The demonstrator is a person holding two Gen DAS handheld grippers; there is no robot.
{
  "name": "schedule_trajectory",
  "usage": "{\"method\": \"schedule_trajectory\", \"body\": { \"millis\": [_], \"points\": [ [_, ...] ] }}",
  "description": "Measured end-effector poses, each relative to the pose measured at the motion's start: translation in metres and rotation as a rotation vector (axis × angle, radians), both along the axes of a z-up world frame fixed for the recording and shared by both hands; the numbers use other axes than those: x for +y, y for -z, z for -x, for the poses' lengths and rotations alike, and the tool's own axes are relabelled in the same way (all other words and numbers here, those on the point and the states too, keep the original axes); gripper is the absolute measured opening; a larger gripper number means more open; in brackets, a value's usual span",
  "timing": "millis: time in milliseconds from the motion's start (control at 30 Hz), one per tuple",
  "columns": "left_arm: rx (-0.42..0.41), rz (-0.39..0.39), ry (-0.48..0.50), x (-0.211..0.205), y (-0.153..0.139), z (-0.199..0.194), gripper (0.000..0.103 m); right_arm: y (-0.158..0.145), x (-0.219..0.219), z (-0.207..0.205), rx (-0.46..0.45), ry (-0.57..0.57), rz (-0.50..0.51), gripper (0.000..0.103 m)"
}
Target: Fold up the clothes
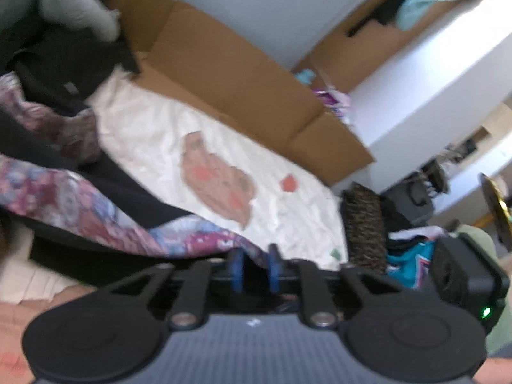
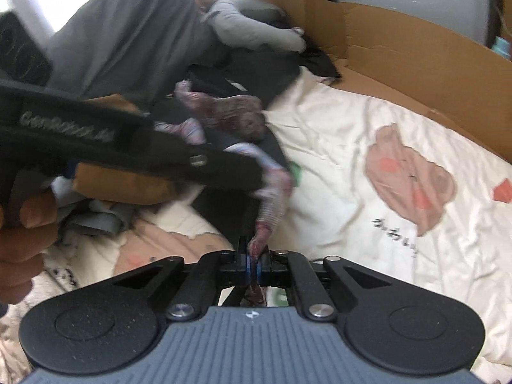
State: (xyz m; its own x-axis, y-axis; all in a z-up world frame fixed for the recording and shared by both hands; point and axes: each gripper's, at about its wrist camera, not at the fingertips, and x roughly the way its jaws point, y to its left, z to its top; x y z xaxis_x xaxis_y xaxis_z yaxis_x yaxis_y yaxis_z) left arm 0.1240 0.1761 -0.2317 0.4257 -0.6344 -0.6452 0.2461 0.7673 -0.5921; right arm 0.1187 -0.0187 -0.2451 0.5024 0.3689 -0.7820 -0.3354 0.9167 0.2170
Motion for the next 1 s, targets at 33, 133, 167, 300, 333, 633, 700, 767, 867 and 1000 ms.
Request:
{"method": "schedule_trajectory", "body": {
  "millis": [33, 133, 167, 300, 333, 633, 700, 767, 867, 1000],
  "points": [
    [0.012, -0.011, -0.013, 0.003, 0.003, 0.0, 0.04, 0.001, -0.005, -0.002, 0.002, 0.018, 0.008, 0.001],
    [0.026, -0.065, -0.07, 0.017, 0.01, 0.001, 0.065, 0.002, -0.02, -0.005, 0.005, 0.069, 0.035, 0.001],
    [0.032, -0.079, -0.097, 0.024, 0.013, 0.0, 0.068, 0.003, -0.026, -0.005, 0.005, 0.085, 0.044, 0.001],
    [0.068, -0.139, -0.211, 0.053, 0.024, -0.004, 0.068, 0.003, -0.048, -0.005, 0.01, 0.131, 0.063, 0.0],
    [0.071, -0.158, -0.237, 0.059, 0.025, -0.006, 0.068, 0.003, -0.052, -0.005, 0.01, 0.139, 0.066, 0.0],
    [0.089, -0.198, -0.41, 0.103, 0.042, -0.015, 0.083, 0.005, -0.098, 0.008, 0.051, 0.231, 0.098, 0.0],
    [0.087, -0.187, -0.423, 0.104, 0.048, -0.021, 0.083, 0.005, -0.112, 0.014, 0.071, 0.257, 0.114, 0.0],
    [0.084, -0.179, -0.44, 0.103, 0.055, -0.028, 0.083, 0.003, -0.125, 0.02, 0.087, 0.282, 0.135, 0.0],
    [0.115, -0.183, -0.457, 0.099, 0.072, -0.034, 0.083, -0.002, -0.143, 0.034, 0.111, 0.315, 0.169, 0.001],
    [0.163, -0.201, -0.466, 0.094, 0.09, -0.032, 0.081, -0.004, -0.16, 0.055, 0.152, 0.346, 0.204, 0.0]
  ]
}}
